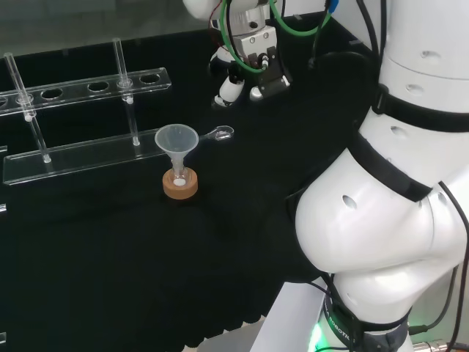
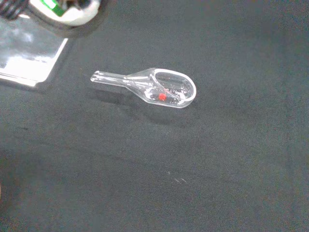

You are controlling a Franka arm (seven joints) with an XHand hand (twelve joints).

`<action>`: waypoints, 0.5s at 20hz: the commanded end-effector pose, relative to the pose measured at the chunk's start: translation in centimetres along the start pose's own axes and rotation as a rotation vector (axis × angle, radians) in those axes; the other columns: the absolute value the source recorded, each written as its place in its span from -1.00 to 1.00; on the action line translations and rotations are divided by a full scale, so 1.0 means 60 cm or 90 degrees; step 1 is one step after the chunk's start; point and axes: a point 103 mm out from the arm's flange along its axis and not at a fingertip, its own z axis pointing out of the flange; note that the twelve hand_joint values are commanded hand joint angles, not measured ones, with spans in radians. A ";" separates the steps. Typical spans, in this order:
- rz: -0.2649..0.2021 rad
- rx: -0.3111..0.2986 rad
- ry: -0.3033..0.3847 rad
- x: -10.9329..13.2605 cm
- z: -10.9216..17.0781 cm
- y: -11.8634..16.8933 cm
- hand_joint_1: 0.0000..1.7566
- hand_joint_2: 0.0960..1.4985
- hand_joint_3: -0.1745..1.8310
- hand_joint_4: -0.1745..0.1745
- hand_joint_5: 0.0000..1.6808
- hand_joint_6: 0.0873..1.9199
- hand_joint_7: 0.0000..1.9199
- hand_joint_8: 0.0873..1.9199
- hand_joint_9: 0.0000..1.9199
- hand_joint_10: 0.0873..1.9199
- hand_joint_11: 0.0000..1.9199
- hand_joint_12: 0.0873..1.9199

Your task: Remove the funnel from the round-bottom flask.

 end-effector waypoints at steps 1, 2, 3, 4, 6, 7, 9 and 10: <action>0.020 -0.019 -0.008 0.026 -0.032 -0.062 -0.11 -0.23 -0.35 0.03 -0.47 -0.85 -0.76 -0.39 -0.50 -0.44 -0.59 0.31; 0.021 -0.016 -0.010 0.026 -0.033 -0.064 -0.11 -0.23 -0.35 0.03 -0.47 -0.85 -0.76 -0.40 -0.50 -0.44 -0.59 0.31; 0.024 -0.011 -0.016 0.029 -0.037 -0.069 -0.11 -0.23 -0.35 0.03 -0.47 -0.85 -0.76 -0.40 -0.50 -0.44 -0.59 0.31; 0.027 -0.011 -0.019 0.033 -0.043 -0.076 -0.12 -0.23 -0.35 0.03 -0.48 -0.86 -0.76 -0.40 -0.50 -0.44 -0.59 0.31; 0.027 -0.010 -0.023 0.051 -0.059 -0.095 -0.14 -0.23 -0.35 0.01 -0.50 -0.87 -0.77 -0.40 -0.50 -0.44 -0.59 0.32; 0.027 -0.011 -0.023 0.061 -0.067 -0.103 -0.16 -0.22 -0.35 -0.01 -0.53 -0.89 -0.78 -0.40 -0.50 -0.44 -0.59 0.32; 0.024 -0.001 -0.021 0.082 -0.076 -0.117 -0.20 -0.22 -0.35 -0.04 -0.57 -0.92 -0.79 -0.41 -0.51 -0.44 -0.61 0.33; 0.020 -0.005 -0.022 0.093 -0.079 -0.125 -0.22 -0.22 -0.35 -0.06 -0.59 -0.94 -0.80 -0.41 -0.53 -0.44 -0.61 0.34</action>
